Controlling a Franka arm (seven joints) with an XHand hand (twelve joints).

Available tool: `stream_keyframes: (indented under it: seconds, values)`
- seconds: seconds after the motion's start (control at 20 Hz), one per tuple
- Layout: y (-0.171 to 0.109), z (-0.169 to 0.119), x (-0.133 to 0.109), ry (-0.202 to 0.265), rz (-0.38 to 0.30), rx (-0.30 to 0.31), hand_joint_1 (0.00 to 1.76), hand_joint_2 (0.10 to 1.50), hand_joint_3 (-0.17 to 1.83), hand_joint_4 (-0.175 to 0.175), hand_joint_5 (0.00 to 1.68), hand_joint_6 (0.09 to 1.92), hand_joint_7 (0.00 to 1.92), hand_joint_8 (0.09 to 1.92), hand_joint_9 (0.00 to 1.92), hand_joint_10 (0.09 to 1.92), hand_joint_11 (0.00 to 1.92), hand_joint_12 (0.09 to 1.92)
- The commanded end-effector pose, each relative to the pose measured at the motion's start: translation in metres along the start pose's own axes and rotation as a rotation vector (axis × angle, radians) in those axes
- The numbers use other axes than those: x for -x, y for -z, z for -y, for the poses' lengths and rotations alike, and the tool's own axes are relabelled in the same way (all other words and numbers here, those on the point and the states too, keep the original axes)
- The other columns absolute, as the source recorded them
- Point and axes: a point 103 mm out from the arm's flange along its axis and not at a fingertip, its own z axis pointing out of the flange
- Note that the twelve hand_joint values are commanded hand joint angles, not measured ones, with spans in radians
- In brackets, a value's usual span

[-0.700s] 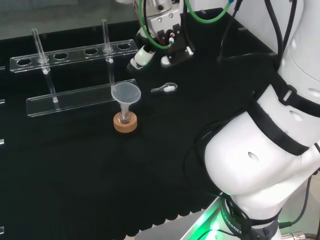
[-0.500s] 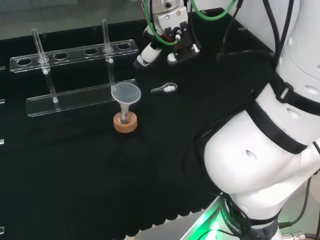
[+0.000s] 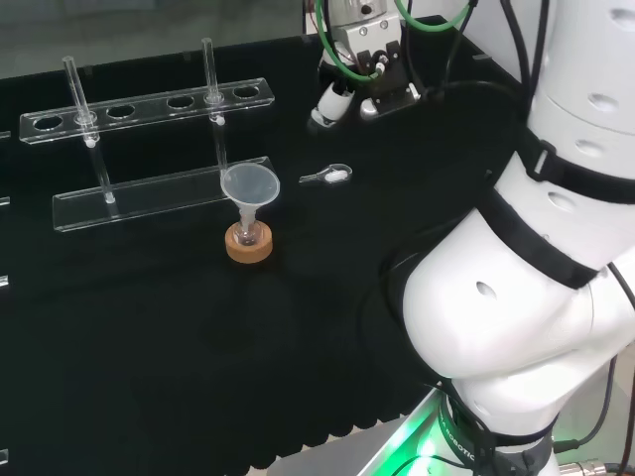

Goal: Pick up the weighing funnel.

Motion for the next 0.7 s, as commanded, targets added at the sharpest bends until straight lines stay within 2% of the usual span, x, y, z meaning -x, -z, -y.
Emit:
stream_keyframes:
  seconds: [0.05,0.4,0.7]
  values:
    - [-0.043,-0.057,0.033,0.029,0.000,-0.052,0.84,0.72,0.38,-0.017,0.55,0.09,0.49,0.65,0.66,0.54,0.39,1.34]
    - [-0.087,-0.099,0.029,0.081,0.009,-0.109,0.89,0.68,0.47,-0.014,0.57,0.09,0.50,0.64,0.66,0.51,0.40,1.33]
    - [-0.101,-0.122,0.034,0.101,0.018,-0.114,0.90,0.64,0.55,-0.014,0.57,0.09,0.48,0.64,0.65,0.51,0.40,1.33]
